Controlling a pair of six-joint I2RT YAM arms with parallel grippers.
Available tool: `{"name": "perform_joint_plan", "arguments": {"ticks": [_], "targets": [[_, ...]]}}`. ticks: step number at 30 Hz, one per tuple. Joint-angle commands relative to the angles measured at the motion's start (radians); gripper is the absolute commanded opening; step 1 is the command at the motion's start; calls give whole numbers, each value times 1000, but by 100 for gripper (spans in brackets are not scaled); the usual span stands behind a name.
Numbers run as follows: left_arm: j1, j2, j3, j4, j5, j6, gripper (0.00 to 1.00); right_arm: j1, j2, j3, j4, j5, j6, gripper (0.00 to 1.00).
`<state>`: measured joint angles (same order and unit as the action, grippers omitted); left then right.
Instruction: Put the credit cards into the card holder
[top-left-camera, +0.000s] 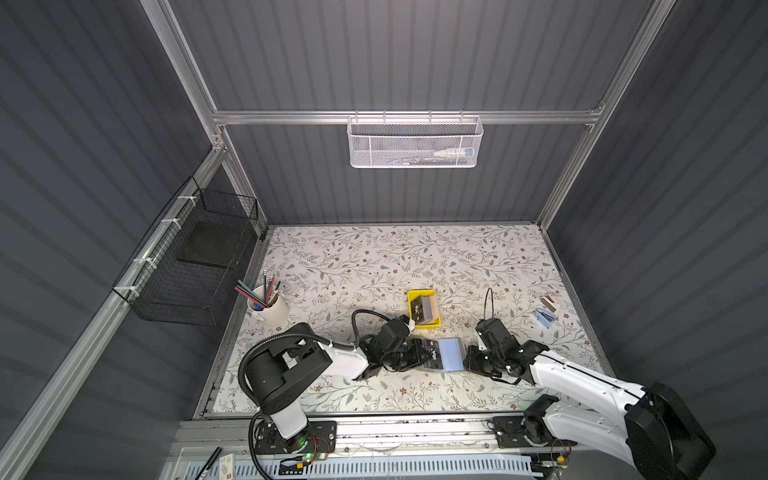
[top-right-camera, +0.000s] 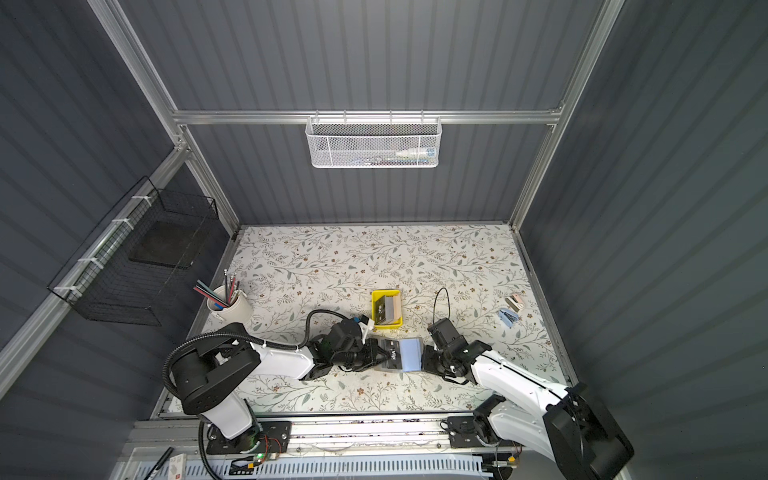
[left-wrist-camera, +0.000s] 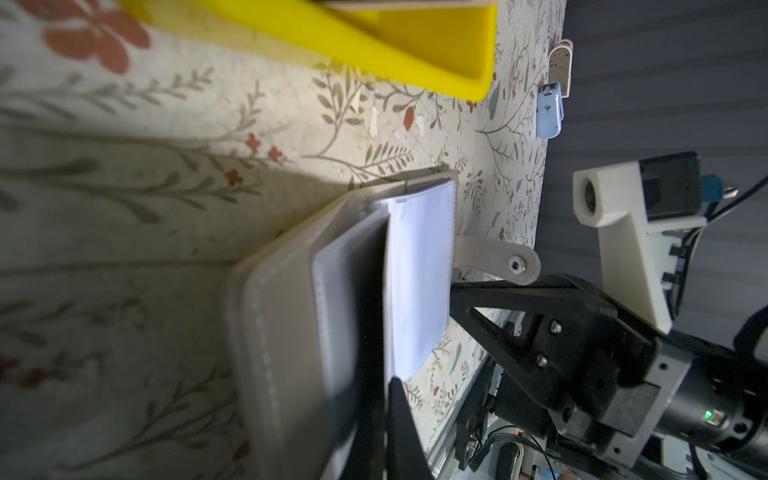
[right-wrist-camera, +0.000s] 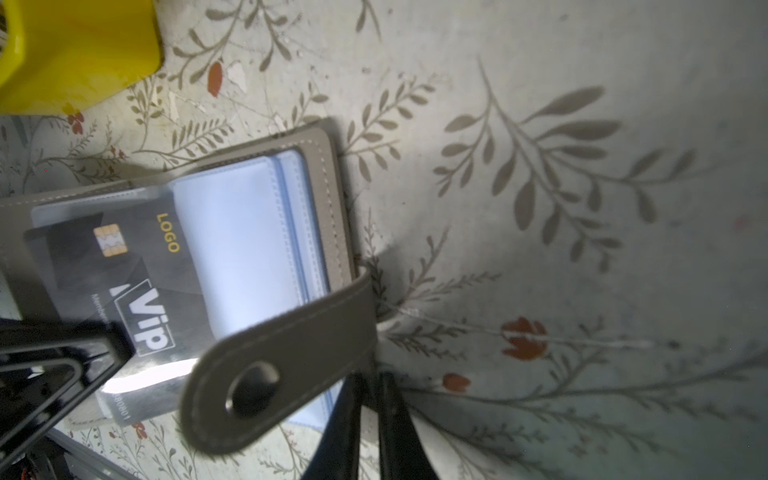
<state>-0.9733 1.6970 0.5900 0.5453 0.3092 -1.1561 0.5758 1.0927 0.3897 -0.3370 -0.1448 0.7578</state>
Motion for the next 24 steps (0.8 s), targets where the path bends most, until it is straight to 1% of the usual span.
{"name": "perform_joint_plan", "arguments": {"ticks": [1, 4, 6, 14, 15, 24], "targets": [[9, 28, 16, 13, 13, -2, 1, 7, 19, 3, -43, 26, -12, 14], [14, 37, 17, 20, 13, -2, 1, 6, 19, 6, -46, 32, -12, 13], [21, 42, 17, 31, 46, -4, 1, 6, 19, 8, -46, 32, -12, 13], [31, 56, 19, 42, 63, -3, 1, 10, 19, 4, -46, 34, -10, 13], [30, 59, 16, 51, 70, -6, 1, 10, 48, 5, -46, 34, -9, 13], [31, 68, -6, 102, 93, -25, 1, 12, 59, 6, -46, 39, -8, 13]]}}
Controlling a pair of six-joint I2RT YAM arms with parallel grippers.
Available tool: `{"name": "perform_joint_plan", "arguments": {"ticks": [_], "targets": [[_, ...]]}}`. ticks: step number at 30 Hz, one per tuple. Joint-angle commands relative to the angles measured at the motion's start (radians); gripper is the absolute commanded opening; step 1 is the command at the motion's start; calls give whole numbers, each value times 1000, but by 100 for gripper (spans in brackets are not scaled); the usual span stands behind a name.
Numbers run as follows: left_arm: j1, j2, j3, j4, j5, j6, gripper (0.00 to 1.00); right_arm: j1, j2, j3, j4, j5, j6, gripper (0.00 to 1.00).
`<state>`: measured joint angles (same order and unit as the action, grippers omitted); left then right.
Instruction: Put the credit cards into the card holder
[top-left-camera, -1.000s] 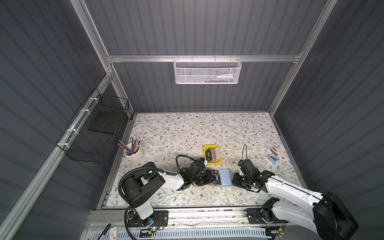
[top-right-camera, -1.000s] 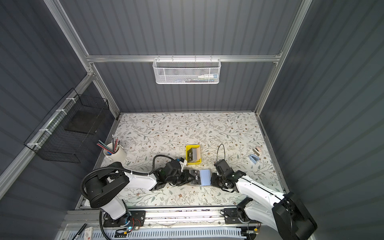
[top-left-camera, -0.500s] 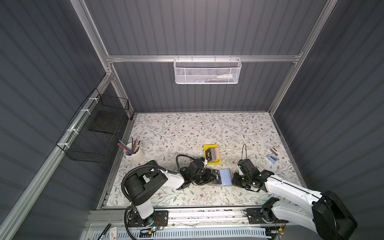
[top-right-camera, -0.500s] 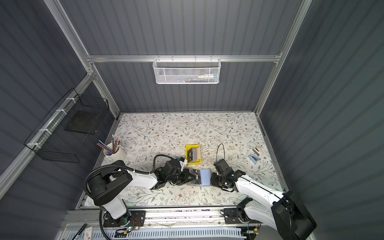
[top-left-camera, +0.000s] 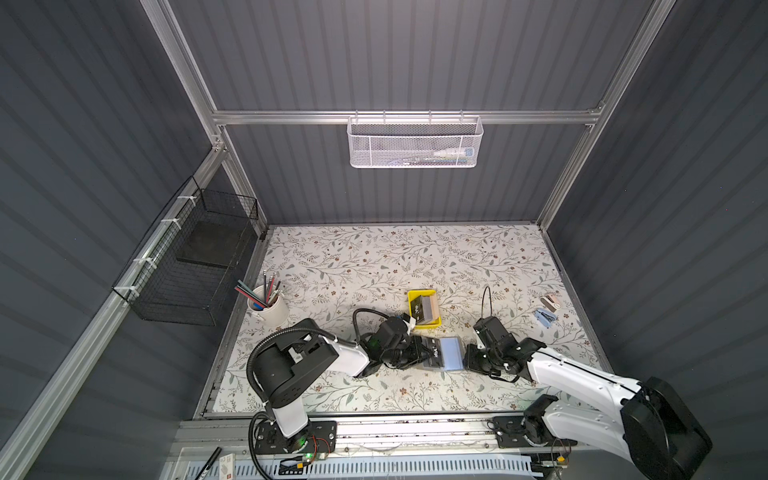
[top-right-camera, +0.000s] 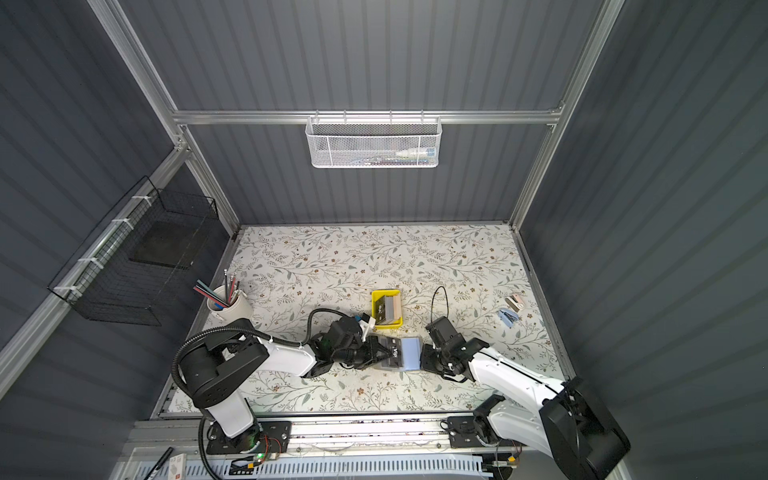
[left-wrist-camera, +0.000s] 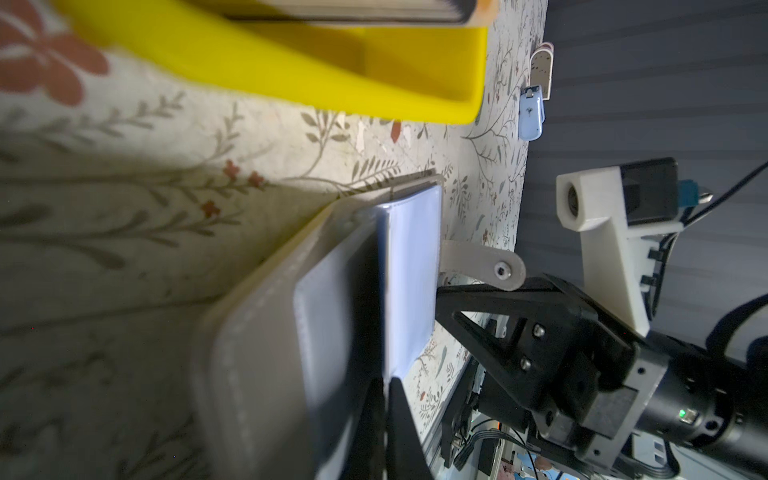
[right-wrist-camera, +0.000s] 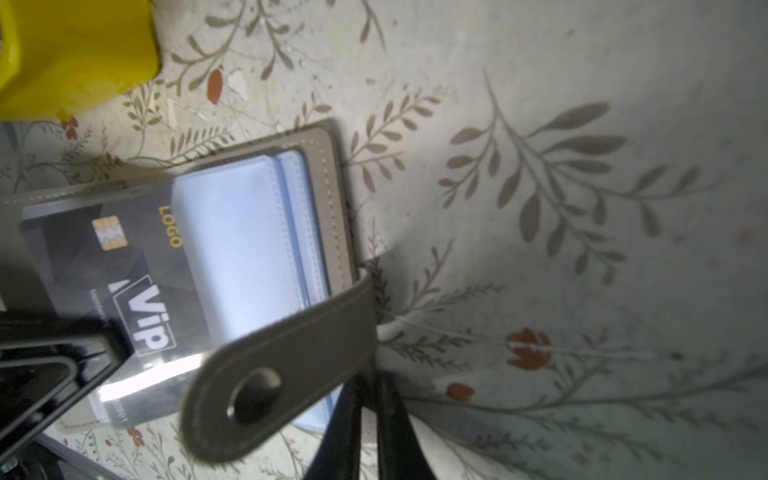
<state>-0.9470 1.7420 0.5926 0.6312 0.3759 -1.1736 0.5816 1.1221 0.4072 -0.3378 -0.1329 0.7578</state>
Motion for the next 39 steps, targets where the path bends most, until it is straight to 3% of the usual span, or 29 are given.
{"name": "perform_joint_plan", "arguments": {"ticks": [1, 12, 20, 33, 39], "targets": [[5, 26, -8, 23, 29, -8, 1, 6, 33, -11, -46, 27, -7, 13], [4, 50, -14, 58, 40, -25, 1, 14, 42, -6, -45, 35, -5, 13], [5, 68, 2, 56, 42, -27, 7, 29, 51, 1, -45, 57, 5, 11], [3, -10, 47, -209, -17, 61, 19, 55, 89, 25, -102, 93, 18, 9], [4, -45, 88, -377, -67, 112, 20, 71, 107, 39, -109, 110, 18, 9]]}}
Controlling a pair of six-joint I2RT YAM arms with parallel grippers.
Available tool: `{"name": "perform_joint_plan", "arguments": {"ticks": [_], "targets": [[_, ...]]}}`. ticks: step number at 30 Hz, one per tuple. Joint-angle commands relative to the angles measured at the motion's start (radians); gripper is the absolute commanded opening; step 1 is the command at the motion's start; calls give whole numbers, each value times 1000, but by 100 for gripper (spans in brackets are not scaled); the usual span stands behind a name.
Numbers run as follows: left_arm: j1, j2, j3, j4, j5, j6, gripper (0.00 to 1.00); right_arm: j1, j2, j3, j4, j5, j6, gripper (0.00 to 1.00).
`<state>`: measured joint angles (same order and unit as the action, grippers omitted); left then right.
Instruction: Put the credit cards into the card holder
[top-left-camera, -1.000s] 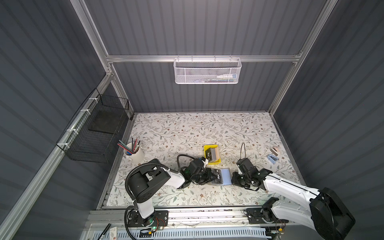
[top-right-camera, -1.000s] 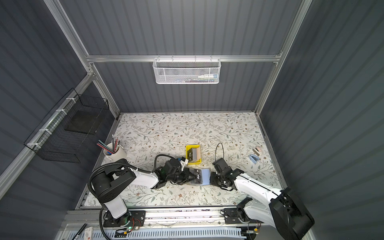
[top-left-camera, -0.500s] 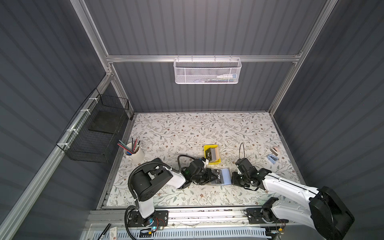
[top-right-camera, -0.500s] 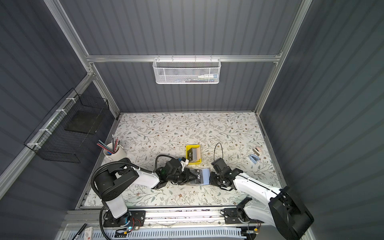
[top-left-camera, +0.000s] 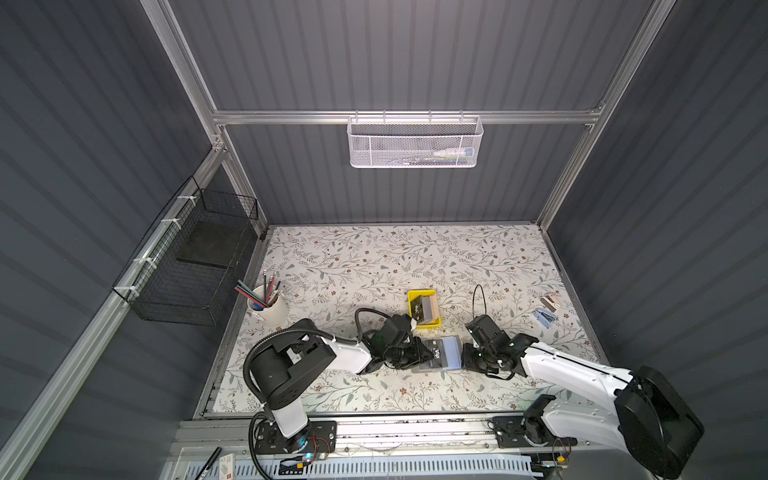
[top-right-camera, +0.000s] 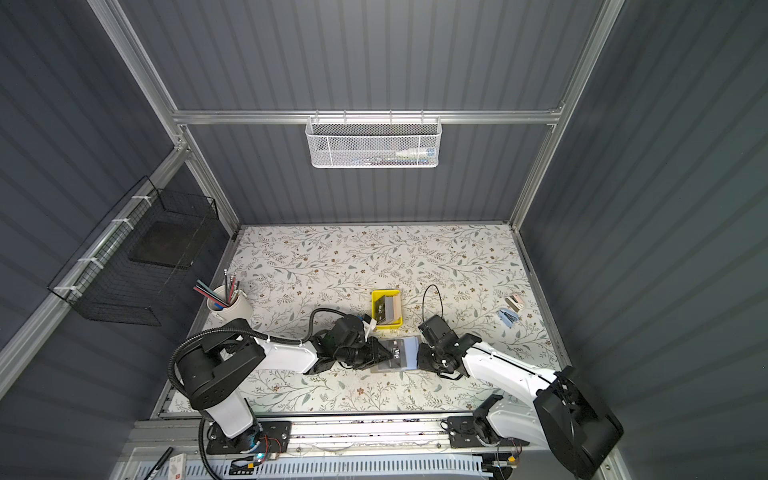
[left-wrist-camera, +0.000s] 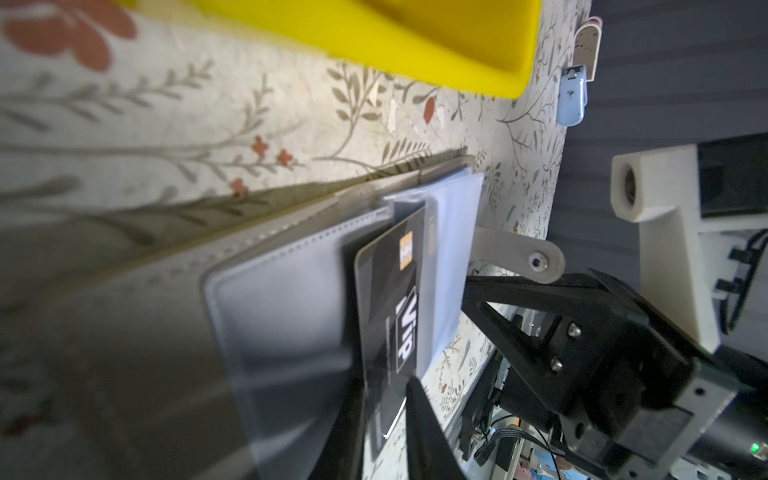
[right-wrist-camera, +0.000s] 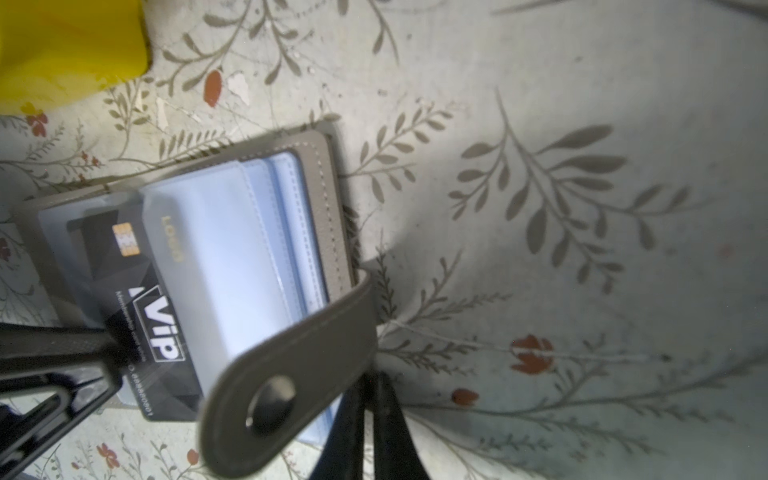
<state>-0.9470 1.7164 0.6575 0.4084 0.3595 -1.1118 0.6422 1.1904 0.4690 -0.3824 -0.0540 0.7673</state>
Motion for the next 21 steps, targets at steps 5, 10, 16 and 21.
{"name": "perform_joint_plan", "arguments": {"ticks": [5, 10, 16, 21], "targets": [[3, -17, 52, -211, -63, 69, 19, 13, 44, -20, -65, 36, 9, 9], [2, 14, 60, -161, -42, 49, 18, 17, 43, -20, -68, 37, 9, 8], [2, 41, 75, -117, -37, 39, 19, 19, 42, -21, -65, 36, 9, 8], [-1, 66, 68, -32, 14, 4, 19, 18, 38, -25, -65, 37, 10, 8]]}}
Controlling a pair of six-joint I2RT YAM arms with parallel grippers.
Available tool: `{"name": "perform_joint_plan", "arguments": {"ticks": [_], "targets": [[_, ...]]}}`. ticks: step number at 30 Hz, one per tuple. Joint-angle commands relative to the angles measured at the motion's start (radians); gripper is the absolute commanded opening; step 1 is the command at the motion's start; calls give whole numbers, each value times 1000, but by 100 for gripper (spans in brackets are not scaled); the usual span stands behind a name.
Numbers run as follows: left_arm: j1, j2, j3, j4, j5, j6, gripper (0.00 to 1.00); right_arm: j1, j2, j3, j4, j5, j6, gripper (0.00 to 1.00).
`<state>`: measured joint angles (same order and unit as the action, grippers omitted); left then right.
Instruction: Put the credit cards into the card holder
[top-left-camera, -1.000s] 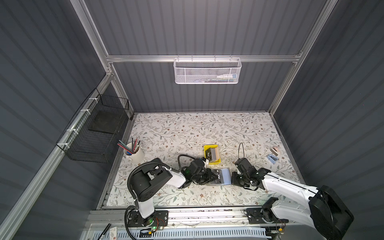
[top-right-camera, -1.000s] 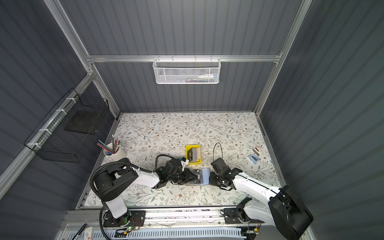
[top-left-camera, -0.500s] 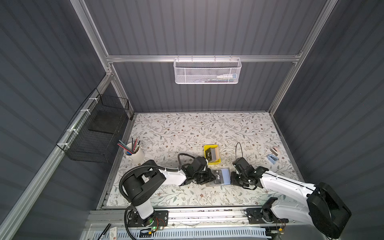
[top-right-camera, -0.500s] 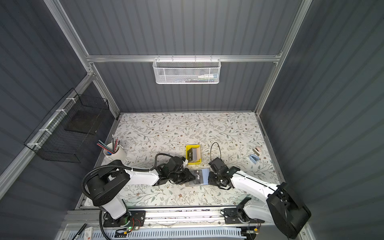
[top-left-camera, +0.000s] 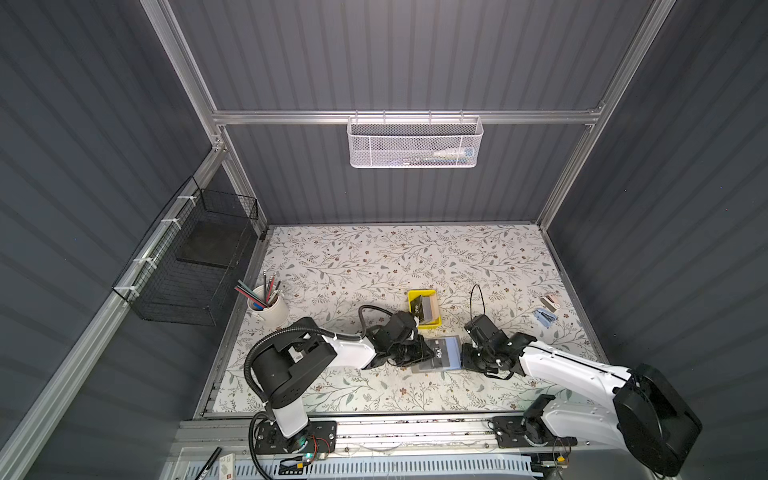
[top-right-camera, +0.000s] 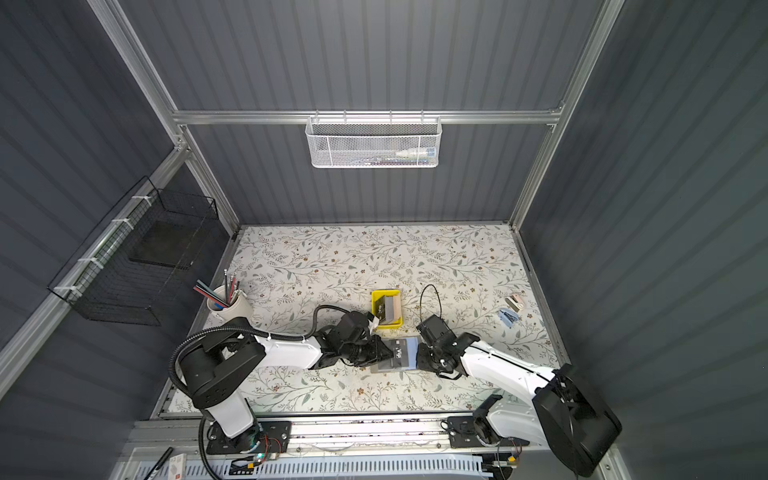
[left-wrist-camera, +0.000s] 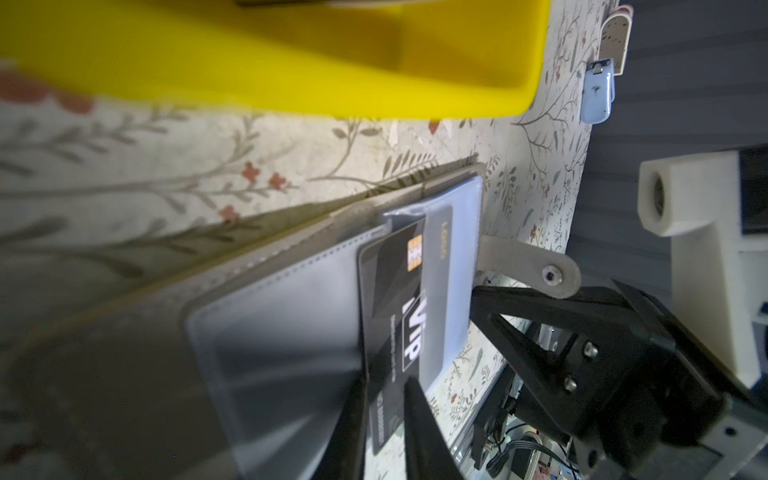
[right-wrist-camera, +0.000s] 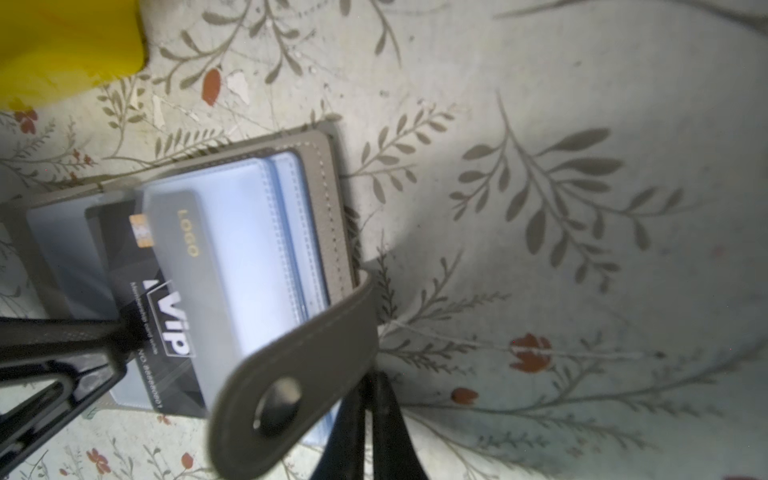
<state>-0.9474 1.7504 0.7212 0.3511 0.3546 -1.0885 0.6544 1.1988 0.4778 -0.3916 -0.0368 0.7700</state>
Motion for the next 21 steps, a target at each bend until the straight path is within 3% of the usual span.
{"name": "perform_joint_plan", "arguments": {"ticks": [1, 21], "targets": [[-2, 35, 4, 35, 21, -23, 19, 6, 29, -33, -55, 20, 8, 7], [-26, 83, 5, 162, 46, -71, 14, 9, 43, -39, -41, 17, 12, 7]]}}
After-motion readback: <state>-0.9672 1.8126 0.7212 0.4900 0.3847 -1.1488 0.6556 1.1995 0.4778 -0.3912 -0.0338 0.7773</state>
